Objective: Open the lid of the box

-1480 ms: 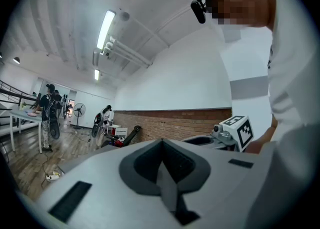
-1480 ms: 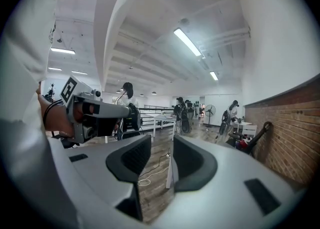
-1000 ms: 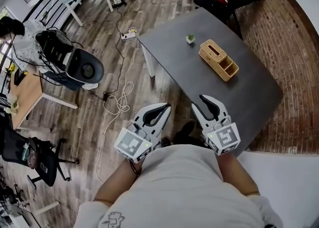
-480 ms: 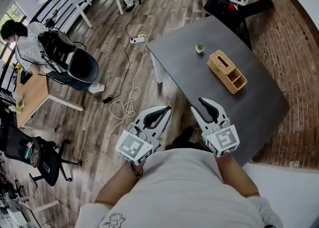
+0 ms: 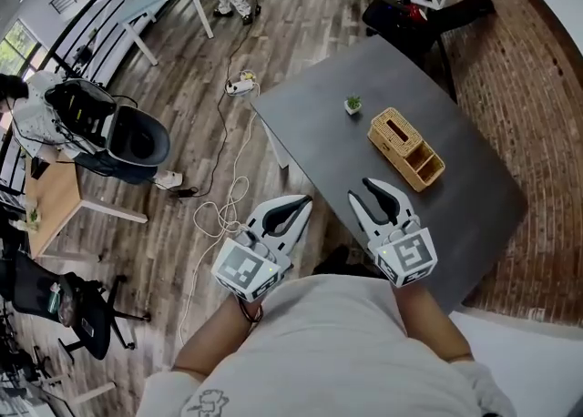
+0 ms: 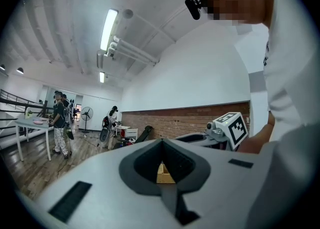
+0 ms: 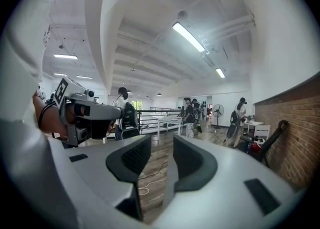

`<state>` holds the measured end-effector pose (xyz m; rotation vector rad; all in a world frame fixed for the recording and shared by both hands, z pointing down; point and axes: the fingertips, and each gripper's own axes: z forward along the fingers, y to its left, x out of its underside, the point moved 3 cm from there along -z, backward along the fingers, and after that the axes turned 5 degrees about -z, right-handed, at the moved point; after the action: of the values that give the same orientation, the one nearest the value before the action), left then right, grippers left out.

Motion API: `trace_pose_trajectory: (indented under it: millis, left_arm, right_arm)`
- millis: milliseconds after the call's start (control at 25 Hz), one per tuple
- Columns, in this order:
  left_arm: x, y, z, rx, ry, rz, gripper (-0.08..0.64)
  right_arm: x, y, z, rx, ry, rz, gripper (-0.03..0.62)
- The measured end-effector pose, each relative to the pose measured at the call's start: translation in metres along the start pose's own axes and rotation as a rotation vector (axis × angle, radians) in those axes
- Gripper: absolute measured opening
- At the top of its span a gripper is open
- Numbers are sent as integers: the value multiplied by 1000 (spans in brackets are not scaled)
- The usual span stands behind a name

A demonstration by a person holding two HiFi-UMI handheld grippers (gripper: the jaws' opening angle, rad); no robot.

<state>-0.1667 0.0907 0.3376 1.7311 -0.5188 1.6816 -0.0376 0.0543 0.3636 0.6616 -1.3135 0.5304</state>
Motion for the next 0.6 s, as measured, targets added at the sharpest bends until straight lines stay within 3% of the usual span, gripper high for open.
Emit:
trace_pose_trajectory:
  millis: [320,600]
  left_arm:
    - [1,23,105,100,29,15,11]
    - [-5,20,163,188,62,9,11]
  right_arm:
    - [20,-82,14,77,8,11,144]
    - [20,-129,6,140,17,41,146]
